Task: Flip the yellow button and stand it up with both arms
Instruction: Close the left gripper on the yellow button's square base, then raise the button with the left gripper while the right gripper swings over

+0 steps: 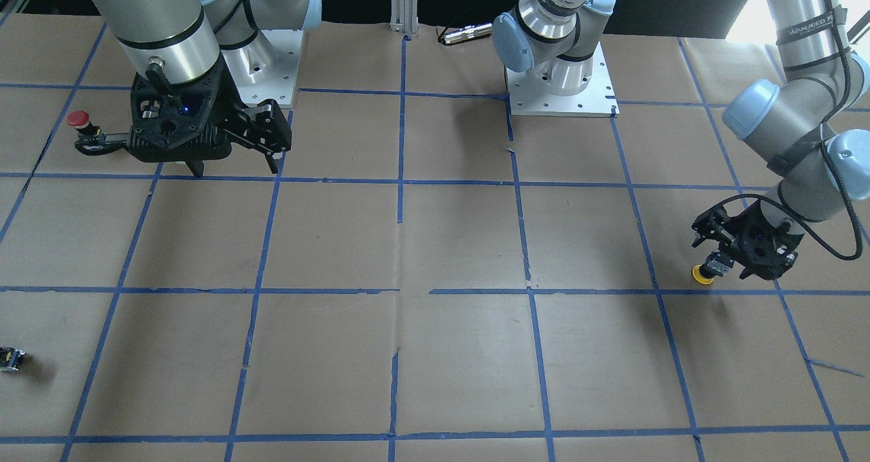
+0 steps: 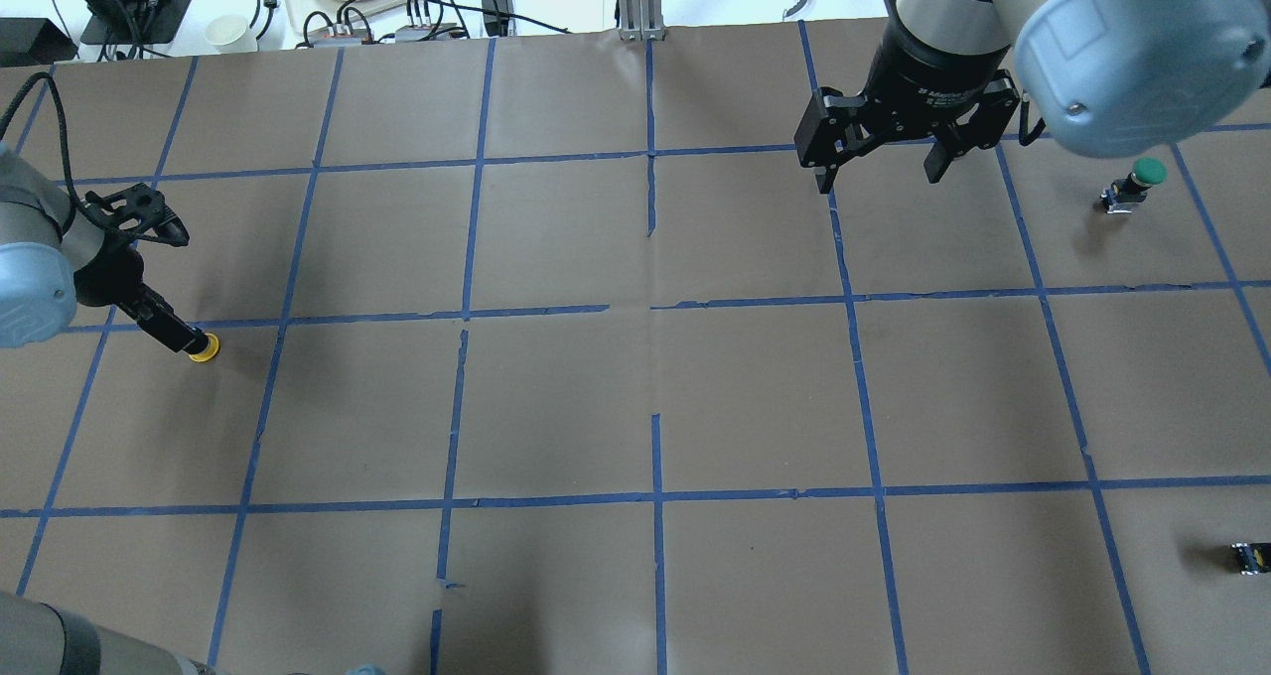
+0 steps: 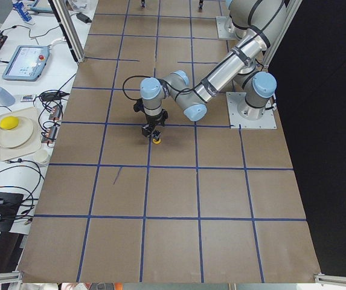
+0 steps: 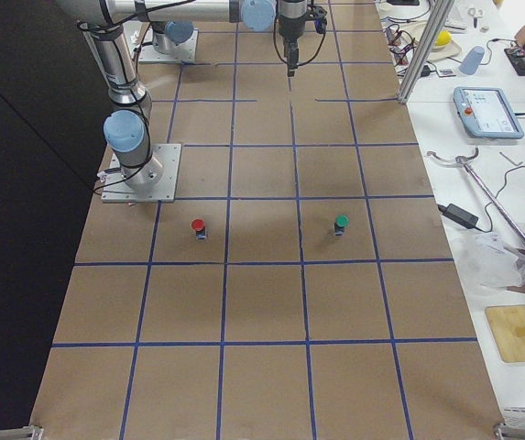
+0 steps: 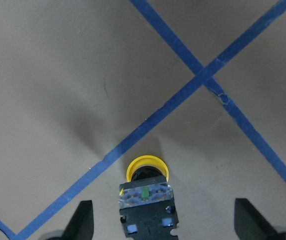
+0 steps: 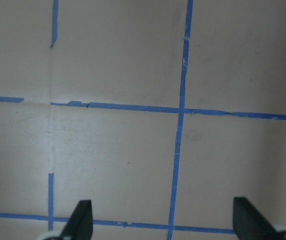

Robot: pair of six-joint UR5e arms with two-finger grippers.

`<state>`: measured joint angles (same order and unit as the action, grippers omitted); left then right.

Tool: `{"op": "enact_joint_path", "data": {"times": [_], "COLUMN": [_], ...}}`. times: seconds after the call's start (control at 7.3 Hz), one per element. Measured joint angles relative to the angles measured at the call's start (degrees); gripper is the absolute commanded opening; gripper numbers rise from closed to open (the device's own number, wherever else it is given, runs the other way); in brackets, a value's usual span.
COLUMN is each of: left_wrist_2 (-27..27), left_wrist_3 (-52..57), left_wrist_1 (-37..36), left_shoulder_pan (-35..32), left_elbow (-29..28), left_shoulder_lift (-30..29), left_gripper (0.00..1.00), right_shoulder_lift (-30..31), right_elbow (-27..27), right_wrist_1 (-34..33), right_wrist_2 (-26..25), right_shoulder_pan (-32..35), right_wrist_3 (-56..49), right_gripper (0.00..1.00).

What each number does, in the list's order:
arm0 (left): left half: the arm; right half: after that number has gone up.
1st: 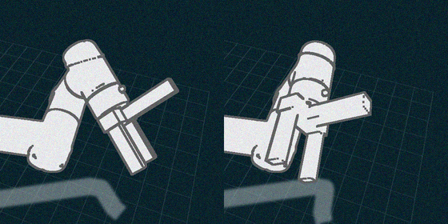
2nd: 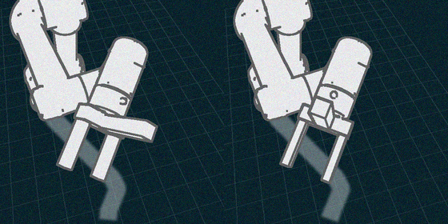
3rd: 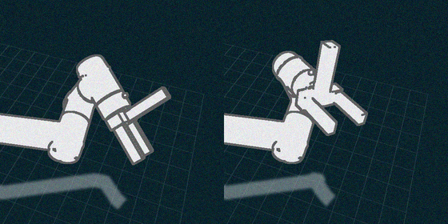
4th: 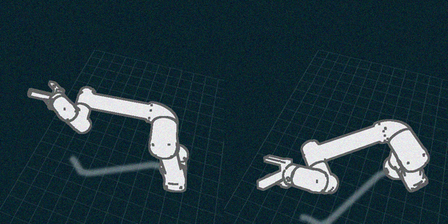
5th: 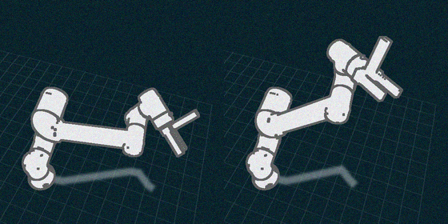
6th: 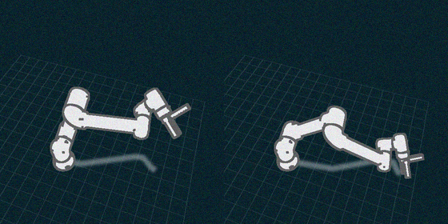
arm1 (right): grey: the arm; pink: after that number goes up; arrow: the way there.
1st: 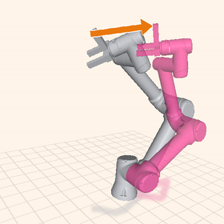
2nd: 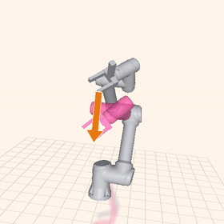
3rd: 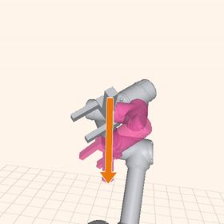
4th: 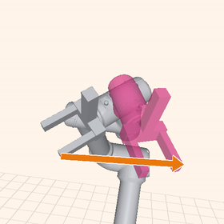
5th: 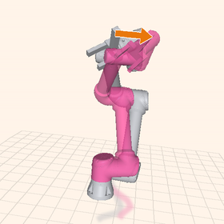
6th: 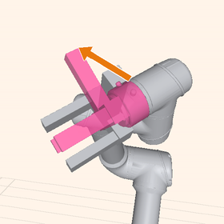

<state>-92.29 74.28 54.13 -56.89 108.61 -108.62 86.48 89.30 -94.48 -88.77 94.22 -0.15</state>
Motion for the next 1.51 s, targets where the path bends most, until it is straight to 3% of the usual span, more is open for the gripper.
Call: {"op": "enact_joint_path", "data": {"times": [0.14, 0.41, 0.55, 0.68, 0.82, 1.1, 1.51], "left_wrist_2": [0.0, -0.1, -0.14, -0.18, -0.25, -0.35, 0.51], "left_wrist_3": [-0.04, -0.28, -0.61, -0.96, -1.09, -0.9, -0.58], "left_wrist_1": [-0.46, -1.8, -2.0, -2.07, -2.07, -1.63, -0.77], "left_shoulder_pan": [0.35, 0.68, 0.7, 0.72, 0.73, 0.73, 0.07], "left_elbow": [-0.33, -0.17, -0.05, -0.06, -0.11, -0.06, -1.17], "left_shoulder_lift": [-0.84, -1.55, -1.63, -1.71, -1.74, -1.43, 0.52], "left_gripper": [0.99, 0.88, 0.69, 0.6, 0.39, 0.15, 0.13], "right_shoulder_lift": [0.0, 0.0, 0.0, 0.0, 0.0, 0.0, 0.0], "right_elbow": [0.0, 0.0, 0.0, 0.0, 0.0, 0.0, 0.0], "right_wrist_1": [0.0, 0.0, 0.0, 0.0, 0.0, 0.0, 0.0], "right_wrist_2": [0.0, 0.0, 0.0, 0.0, 0.0, 0.0, 0.0], "right_shoulder_pan": [0.0, 0.0, 0.0, 0.0, 0.0, 0.0, 0.0], "right_wrist_3": [-0.01, -0.02, -0.02, -0.02, -0.02, -0.02, -0.02], "right_gripper": [1.0, 1.0, 1.0, 1.0, 1.0, 1.0, 1.0]}}
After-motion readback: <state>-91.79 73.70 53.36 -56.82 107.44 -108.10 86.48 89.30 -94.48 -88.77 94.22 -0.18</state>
